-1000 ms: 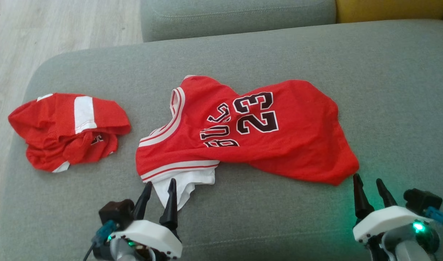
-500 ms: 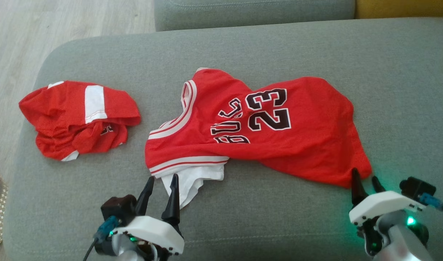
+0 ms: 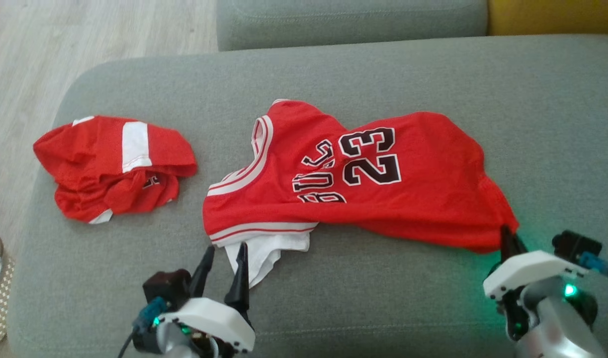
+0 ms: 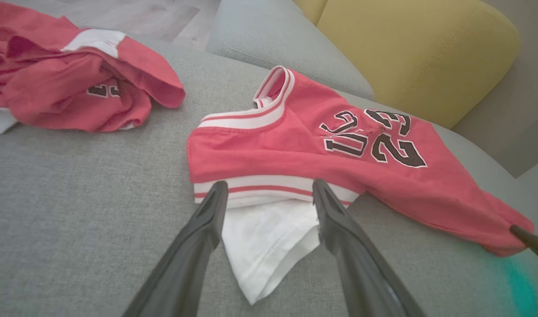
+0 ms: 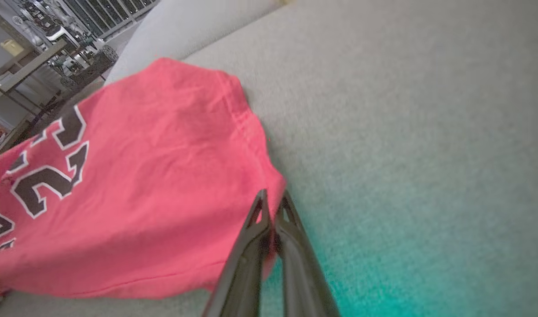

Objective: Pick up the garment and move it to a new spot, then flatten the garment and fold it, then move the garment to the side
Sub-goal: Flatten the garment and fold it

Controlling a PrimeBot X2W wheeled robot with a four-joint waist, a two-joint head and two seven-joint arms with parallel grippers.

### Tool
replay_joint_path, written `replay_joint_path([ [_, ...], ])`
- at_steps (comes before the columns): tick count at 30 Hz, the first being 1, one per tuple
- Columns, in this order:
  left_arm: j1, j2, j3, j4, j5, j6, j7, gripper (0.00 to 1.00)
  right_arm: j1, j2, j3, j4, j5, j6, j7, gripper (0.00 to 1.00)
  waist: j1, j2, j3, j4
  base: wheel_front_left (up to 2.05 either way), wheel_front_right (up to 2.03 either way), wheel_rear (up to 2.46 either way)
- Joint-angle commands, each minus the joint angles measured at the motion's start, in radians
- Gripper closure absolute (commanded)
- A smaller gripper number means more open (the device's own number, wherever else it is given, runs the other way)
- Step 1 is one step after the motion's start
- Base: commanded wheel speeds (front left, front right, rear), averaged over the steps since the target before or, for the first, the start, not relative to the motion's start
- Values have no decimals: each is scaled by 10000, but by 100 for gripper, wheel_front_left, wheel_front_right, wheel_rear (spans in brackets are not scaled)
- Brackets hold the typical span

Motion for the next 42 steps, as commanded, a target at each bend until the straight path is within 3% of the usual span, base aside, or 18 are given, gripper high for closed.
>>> replay_joint_path([
  [1,-237,-4,153,-123,-135,37,-124,0,-127,-64,158,-548,-360,-4,-92,100,0,0,-84,-63,0,0,0],
  [12,-369,-5,-521,1191,-1515,245,152,0,188,-64,357,-2504,-1582,-4,-93,100,0,0,-226,-327,0,0,0],
  [19,-856,-5,-392,2015,-2701,356,73,0,355,-64,769,-2820,-1487,-4,-93,100,0,0,-99,-407,0,0,0],
  [34,-1957,-5,-1396,3772,-3599,17,270,0,421,-64,1048,-3183,-1351,-4,47,100,0,0,118,-586,0,0,0],
  [35,-2005,-5,-1452,3856,-3636,10,259,32,423,-64,1042,-3192,-1344,-4,54,100,0,0,117,-594,0,0,0],
  [36,-2044,-5,-1508,3934,-3682,-3,250,81,426,-64,1038,-3198,-1333,-4,57,100,0,0,114,-599,0,0,0],
  [37,-2077,-5,-1570,4004,-3729,-18,242,100,430,-64,1034,-3202,-1325,-4,59,100,0,0,109,-601,0,0,0],
  [42,-2222,-5,-1672,4129,-3954,-6,95,100,482,-64,969,-3229,-1320,-4,53,100,0,0,68,-535,0,0,0],
])
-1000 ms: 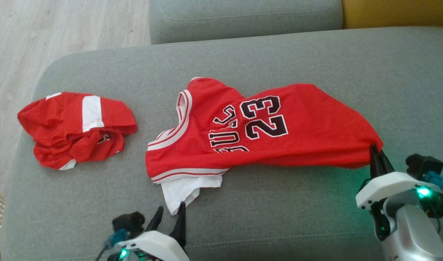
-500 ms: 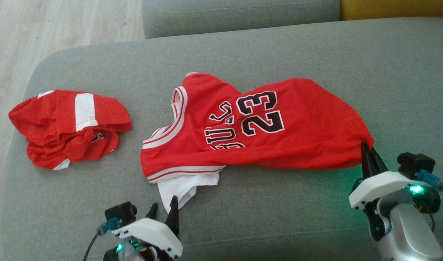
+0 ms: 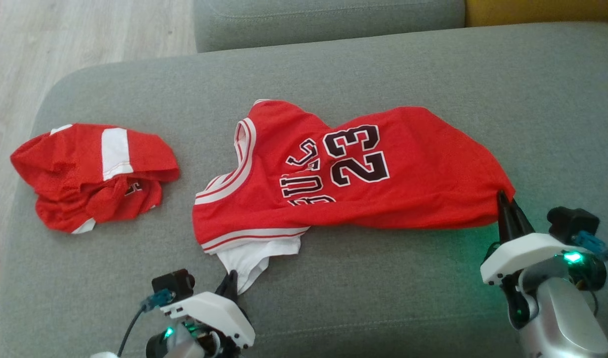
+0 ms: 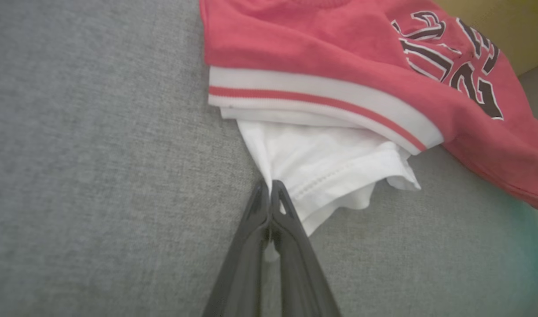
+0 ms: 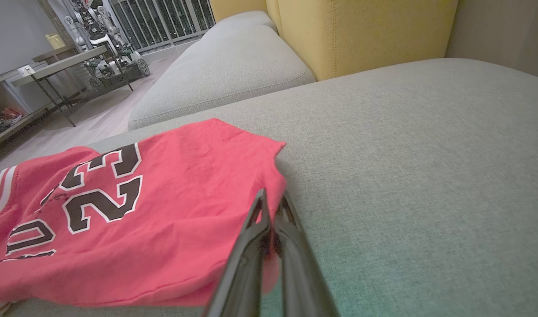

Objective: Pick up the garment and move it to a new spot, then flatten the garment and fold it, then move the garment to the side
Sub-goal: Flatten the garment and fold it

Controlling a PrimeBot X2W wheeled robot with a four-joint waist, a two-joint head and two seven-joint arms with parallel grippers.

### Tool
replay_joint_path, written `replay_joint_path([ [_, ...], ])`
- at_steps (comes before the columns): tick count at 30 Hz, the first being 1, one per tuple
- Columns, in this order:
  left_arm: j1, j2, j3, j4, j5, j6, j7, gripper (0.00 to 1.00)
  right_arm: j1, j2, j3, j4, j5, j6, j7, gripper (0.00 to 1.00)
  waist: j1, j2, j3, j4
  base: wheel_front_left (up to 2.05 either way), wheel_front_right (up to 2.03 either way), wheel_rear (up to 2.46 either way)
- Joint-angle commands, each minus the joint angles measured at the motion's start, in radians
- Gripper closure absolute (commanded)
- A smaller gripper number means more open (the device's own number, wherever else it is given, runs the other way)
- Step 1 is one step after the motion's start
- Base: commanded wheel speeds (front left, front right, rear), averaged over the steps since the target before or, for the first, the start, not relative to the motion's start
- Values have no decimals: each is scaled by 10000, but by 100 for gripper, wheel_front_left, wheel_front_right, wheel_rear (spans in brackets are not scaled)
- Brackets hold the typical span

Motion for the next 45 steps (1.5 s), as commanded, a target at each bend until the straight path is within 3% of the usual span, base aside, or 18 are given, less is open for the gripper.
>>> replay_joint_path([
  [1,-358,26,180,-69,-65,7,-104,100,-116,-64,192,-356,47,-4,-10,100,0,0,-21,60,0,0,0],
  [9,-246,112,699,-961,64,-199,-289,100,-29,-64,14,-426,-97,-4,6,100,0,0,-425,449,0,0,0],
  [16,143,490,1935,-3618,985,-411,-297,100,-297,-64,372,-1174,-1093,-4,367,100,0,0,-855,664,0,0,0],
  [22,28,837,2651,-5548,1255,-270,-299,100,-952,-64,477,-2017,-1723,-4,895,100,0,0,-1170,713,0,0,0],
  [30,-780,1380,3323,-7832,1243,272,155,100,-2158,-64,663,-2773,-2196,-4,1303,100,0,0,-1641,664,0,0,0],
  [37,-1502,1693,3758,-9353,1319,816,624,100,-2988,-64,724,-3526,-1243,-4,1690,100,0,0,-1819,542,0,0,0],
  [45,-1368,1706,4199,-10561,1084,1536,1055,100,-2947,-64,81,-4468,1407,-4,3126,100,0,0,-1946,497,0,0,0],
])
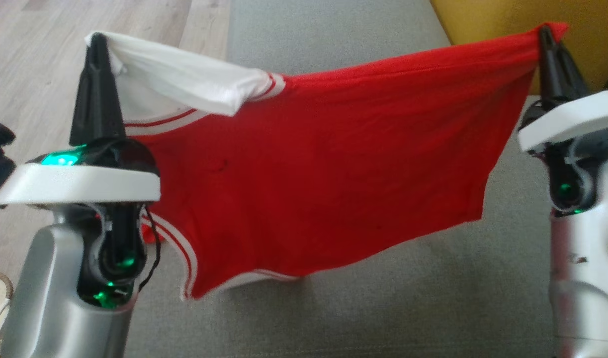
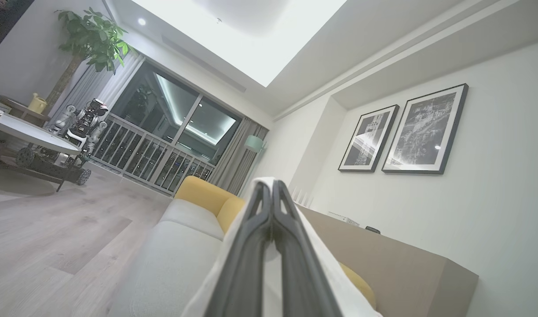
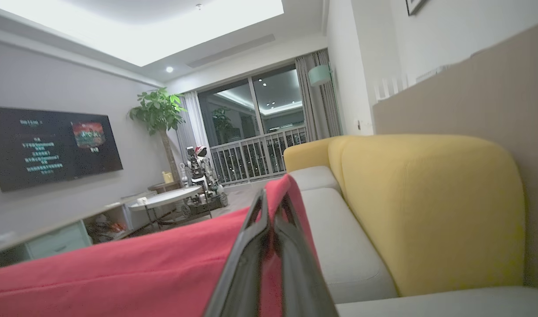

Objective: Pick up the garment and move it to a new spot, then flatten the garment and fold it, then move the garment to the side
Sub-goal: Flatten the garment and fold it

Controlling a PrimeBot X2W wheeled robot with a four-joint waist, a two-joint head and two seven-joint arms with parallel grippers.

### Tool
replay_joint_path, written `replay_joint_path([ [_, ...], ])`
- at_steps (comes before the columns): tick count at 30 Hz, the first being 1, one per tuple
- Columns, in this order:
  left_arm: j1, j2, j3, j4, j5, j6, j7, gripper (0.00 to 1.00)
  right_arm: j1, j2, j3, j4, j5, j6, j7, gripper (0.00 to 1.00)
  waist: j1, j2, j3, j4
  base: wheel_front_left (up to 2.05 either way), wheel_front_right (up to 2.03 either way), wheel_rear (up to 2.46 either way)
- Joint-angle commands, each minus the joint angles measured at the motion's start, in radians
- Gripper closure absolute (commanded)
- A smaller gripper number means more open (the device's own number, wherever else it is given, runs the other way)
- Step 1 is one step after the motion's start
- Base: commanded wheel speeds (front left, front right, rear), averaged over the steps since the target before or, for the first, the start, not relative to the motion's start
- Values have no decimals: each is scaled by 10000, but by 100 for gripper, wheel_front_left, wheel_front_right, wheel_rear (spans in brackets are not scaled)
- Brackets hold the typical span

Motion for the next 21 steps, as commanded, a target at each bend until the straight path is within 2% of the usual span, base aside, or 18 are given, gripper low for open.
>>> replay_joint_path([
  [1,-481,267,531,-369,-59,77,104,100,-419,-14,77,-344,412,-4,229,100,0,0,25,-9,0,0,0],
  [4,-529,276,677,-404,-259,272,375,100,-482,-14,-263,-19,1463,-4,842,100,0,0,167,-65,0,0,0],
  [7,-779,260,683,-126,-608,384,896,100,-827,-14,-557,561,1620,-4,1297,100,0,0,446,-80,0,0,0],
  [11,-1827,263,681,935,-1268,319,1825,100,-2058,-14,-933,2067,1631,-4,1987,100,0,0,1118,-72,0,0,0],
  [14,-3382,444,601,2153,-1461,141,2502,100,-3795,-14,-1363,3549,1032,-4,2425,100,0,0,2189,-32,0,0,0],
  [16,-4740,633,350,3129,-1229,-193,2725,100,-5205,-14,-1708,4534,20,-4,2535,100,0,0,3032,61,0,0,0],
  [18,-6194,648,159,4157,-972,-490,2710,100,-6699,-14,-2077,5207,-1087,-4,2357,100,0,0,3857,211,0,0,0],
  [21,-8492,501,14,5718,-486,-898,2141,100,-9014,-14,-3064,5864,-1947,-4,1516,100,0,0,4838,499,0,0,0],
])
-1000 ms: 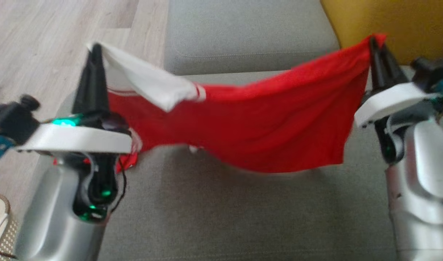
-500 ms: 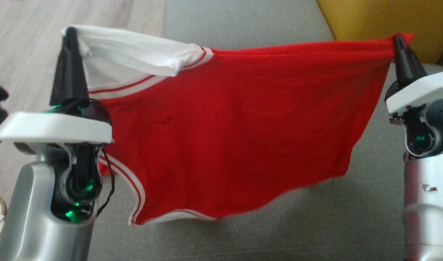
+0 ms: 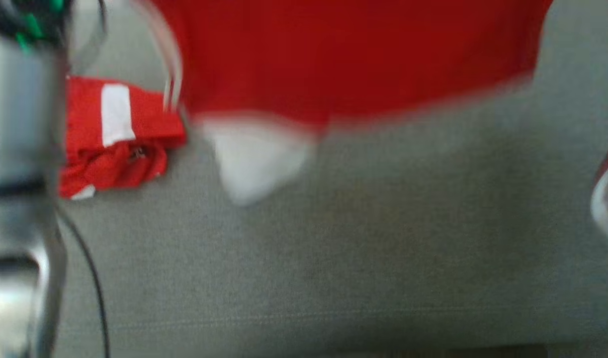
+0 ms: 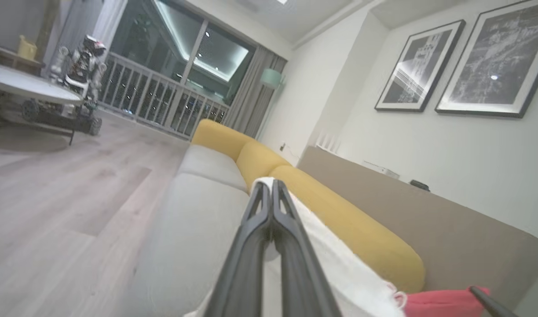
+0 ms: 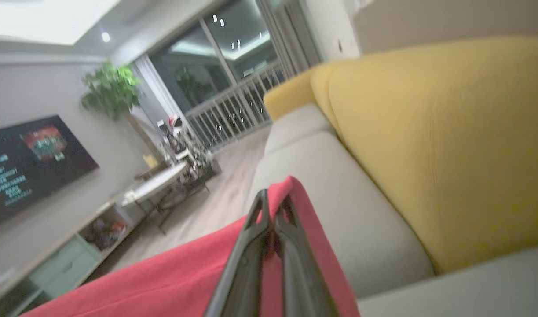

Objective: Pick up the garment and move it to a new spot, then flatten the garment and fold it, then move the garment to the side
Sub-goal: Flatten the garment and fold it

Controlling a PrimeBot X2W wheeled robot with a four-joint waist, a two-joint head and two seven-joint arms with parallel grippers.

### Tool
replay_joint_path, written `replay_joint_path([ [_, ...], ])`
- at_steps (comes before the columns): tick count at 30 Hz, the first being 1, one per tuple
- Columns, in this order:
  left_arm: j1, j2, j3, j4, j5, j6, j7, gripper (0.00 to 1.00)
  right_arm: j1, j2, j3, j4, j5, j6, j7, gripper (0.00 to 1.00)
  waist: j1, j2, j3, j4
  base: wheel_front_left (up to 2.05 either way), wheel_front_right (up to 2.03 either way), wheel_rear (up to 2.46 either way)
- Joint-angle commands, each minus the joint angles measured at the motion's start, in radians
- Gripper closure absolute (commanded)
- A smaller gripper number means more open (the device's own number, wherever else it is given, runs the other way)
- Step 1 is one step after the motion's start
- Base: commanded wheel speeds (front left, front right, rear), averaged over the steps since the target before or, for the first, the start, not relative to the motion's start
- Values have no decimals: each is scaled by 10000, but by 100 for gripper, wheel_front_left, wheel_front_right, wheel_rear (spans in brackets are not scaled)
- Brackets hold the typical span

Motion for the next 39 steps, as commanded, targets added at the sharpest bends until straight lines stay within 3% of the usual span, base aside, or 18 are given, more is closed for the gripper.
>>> replay_joint_path([
  [1,-1186,327,292,188,246,-146,-321,100,-1289,36,-119,-245,-275,-2,-507,100,0,0,1755,450,0,0,0],
  [6,-4061,152,-77,2129,1267,-800,-1878,100,-3951,36,-658,613,-816,-2,-2932,100,0,0,2637,743,0,0,0],
  [12,-4950,-231,-516,3663,1765,-1474,-3166,100,-4068,-34,-434,2000,-449,-2,-4241,100,0,0,2967,851,0,0,0],
  [20,-2717,-929,-975,5298,1536,-2229,-3616,100,-1679,-537,-1145,3695,-618,-2,-4310,100,0,0,2700,1130,0,0,0],
  [26,101,-1468,-1196,5985,1175,-2564,-3779,100,1131,-706,-615,3995,-1090,-2,-4218,100,0,0,1541,1558,0,0,0],
  [31,2332,-1543,-1916,6233,1871,-2665,-3791,100,2933,-809,-515,4057,-1258,-2,-3893,100,0,0,434,1579,0,0,0],
  [39,4013,-1207,-2936,6502,2669,-2806,-3792,100,4328,-863,-236,4076,-1781,-2,-3445,100,0,0,-665,1532,0,0,0],
])
